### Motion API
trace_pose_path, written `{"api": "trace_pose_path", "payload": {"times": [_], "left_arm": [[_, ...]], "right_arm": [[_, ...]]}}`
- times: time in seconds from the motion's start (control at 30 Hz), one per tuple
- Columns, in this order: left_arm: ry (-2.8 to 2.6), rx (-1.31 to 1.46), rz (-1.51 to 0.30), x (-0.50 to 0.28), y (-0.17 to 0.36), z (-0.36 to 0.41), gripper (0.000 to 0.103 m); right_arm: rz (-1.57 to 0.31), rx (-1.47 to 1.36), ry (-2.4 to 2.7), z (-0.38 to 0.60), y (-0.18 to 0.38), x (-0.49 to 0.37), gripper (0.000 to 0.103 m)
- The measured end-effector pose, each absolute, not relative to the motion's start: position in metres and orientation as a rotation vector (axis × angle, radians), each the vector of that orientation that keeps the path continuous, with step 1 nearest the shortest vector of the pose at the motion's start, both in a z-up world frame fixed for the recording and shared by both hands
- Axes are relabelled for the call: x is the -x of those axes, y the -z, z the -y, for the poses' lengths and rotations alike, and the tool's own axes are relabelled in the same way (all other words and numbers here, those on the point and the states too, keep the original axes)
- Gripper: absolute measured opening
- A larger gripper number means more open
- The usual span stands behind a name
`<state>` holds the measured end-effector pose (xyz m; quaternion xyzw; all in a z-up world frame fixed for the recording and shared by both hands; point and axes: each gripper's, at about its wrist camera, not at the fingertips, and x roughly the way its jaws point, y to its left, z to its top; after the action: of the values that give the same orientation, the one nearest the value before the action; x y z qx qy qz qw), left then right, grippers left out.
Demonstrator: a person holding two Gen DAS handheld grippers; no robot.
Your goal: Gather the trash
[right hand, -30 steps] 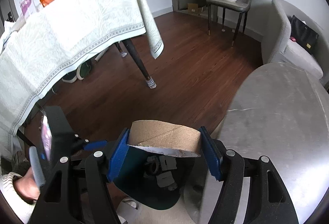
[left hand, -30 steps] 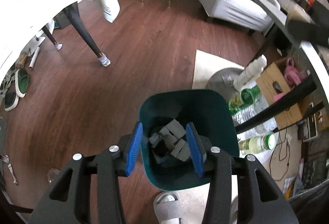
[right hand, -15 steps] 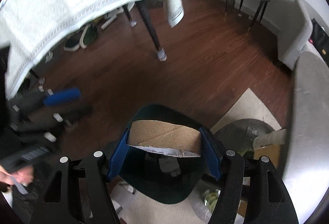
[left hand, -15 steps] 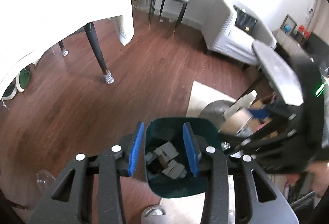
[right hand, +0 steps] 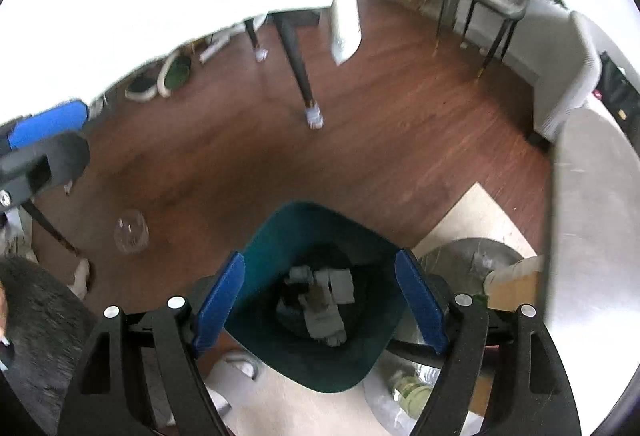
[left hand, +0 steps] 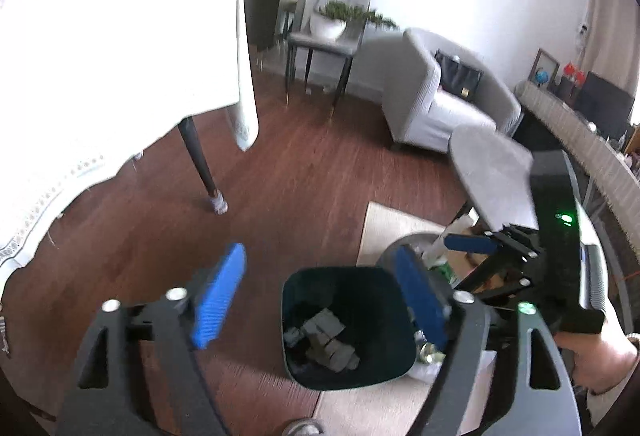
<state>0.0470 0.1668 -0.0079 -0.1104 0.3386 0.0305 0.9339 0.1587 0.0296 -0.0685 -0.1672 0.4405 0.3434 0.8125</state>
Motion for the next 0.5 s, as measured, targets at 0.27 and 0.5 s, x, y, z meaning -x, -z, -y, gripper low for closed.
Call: {"api": "trace_pose_path", "payload": {"times": [0.27,0.5], "left_arm": [[-0.11,0.15,-0.614,-0.02,-0.016,-0.151,0.097],[-0.086,0.08,-0.585,-0.002,-0.021,-0.126,0.1]], "right_arm": [[-0.709,0.261,-0.63,0.029,0.002,-0.109,0.09],[-0.547,0.223,-0.464,0.11,-0.036,-0.065,0.099]]}}
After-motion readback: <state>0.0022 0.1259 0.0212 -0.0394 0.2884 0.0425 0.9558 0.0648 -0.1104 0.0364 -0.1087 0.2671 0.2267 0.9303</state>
